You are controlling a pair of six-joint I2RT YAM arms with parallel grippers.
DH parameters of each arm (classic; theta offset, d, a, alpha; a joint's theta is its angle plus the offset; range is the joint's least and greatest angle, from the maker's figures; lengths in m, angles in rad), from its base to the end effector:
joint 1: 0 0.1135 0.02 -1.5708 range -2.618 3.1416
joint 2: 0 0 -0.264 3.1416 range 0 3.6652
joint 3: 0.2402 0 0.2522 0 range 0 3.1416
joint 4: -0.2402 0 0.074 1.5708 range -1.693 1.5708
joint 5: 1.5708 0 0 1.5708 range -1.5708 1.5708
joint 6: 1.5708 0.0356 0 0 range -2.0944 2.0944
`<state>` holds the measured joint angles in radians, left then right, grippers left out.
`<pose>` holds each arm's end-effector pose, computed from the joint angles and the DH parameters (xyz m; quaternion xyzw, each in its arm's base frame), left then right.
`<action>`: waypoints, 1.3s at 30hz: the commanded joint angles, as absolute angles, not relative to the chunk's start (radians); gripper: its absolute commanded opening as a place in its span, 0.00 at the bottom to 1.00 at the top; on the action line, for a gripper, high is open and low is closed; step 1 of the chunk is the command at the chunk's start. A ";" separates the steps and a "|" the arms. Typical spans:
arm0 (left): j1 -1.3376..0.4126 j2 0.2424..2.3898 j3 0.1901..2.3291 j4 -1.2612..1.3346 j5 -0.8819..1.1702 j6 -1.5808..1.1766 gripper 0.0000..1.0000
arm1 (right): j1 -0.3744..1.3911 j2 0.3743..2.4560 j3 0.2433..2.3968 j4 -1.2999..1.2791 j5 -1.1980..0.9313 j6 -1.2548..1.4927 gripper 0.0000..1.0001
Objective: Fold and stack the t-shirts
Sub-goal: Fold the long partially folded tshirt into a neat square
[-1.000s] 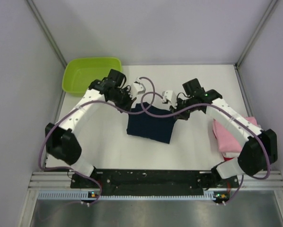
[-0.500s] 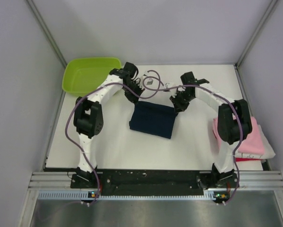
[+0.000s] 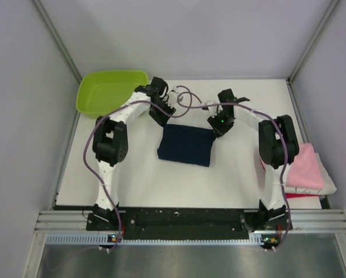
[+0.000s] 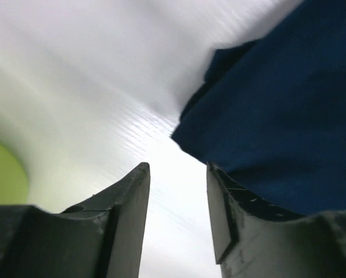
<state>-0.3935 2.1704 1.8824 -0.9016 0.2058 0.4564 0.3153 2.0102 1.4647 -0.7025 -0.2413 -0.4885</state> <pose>0.4233 -0.1836 0.2184 0.4204 0.8818 -0.0949 0.1915 0.3846 0.1344 0.1737 -0.4011 0.8942 0.1045 0.1692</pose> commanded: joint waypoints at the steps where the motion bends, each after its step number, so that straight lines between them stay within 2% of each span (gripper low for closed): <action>1: -0.388 2.108 1.887 -0.772 0.138 0.431 0.53 | 0.299 2.031 1.569 -0.660 -0.005 -0.292 0.37; 4: -0.388 2.045 1.887 -0.738 0.117 0.425 0.59 | 0.296 2.002 1.609 -0.672 0.083 -0.215 0.38; 10: -0.388 1.921 1.870 -0.735 0.161 0.399 0.61 | 0.285 1.863 1.602 -0.675 -0.073 -0.127 0.46; 13: -0.391 1.843 1.785 -0.781 0.317 0.390 0.50 | 0.284 1.769 1.540 -0.670 -0.219 -0.060 0.43; 15: -0.403 1.781 1.665 -0.769 0.441 0.361 0.37 | 0.288 1.709 1.465 -0.643 -0.352 0.042 0.35; 17: -0.419 1.731 1.536 -0.738 0.527 0.335 0.24 | 0.301 1.654 1.354 -0.560 -0.486 0.176 0.21; 18: -0.426 1.718 1.493 -0.729 0.561 0.328 0.20 | 0.314 1.625 1.285 -0.495 -0.550 0.205 0.14; 20: -0.445 1.713 1.427 -0.715 0.606 0.313 0.14 | 0.371 1.580 1.174 -0.375 -0.604 0.293 0.10; 23: -0.466 1.746 1.368 -0.715 0.626 0.324 0.14 | 0.419 1.577 1.047 -0.215 -0.653 0.379 0.02; 26: -0.471 1.811 1.348 -0.752 0.608 0.365 0.13 | 0.420 1.630 0.945 -0.117 -0.661 0.449 0.00; 31: -0.469 1.832 1.241 -0.724 0.520 0.420 0.14 | 0.396 1.726 0.845 -0.117 -0.584 0.477 0.00; 34: -0.468 1.819 1.215 -0.715 0.479 0.439 0.16 | 0.353 1.709 0.796 -0.126 -0.536 0.505 0.00; 39: -0.465 1.766 1.198 -0.729 0.453 0.483 0.25 | 0.311 1.645 0.776 -0.238 -0.491 0.437 0.00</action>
<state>-0.4725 1.8351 1.2201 -0.7174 0.5087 0.4175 0.3466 1.7031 0.7990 -0.1574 -0.5976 0.4847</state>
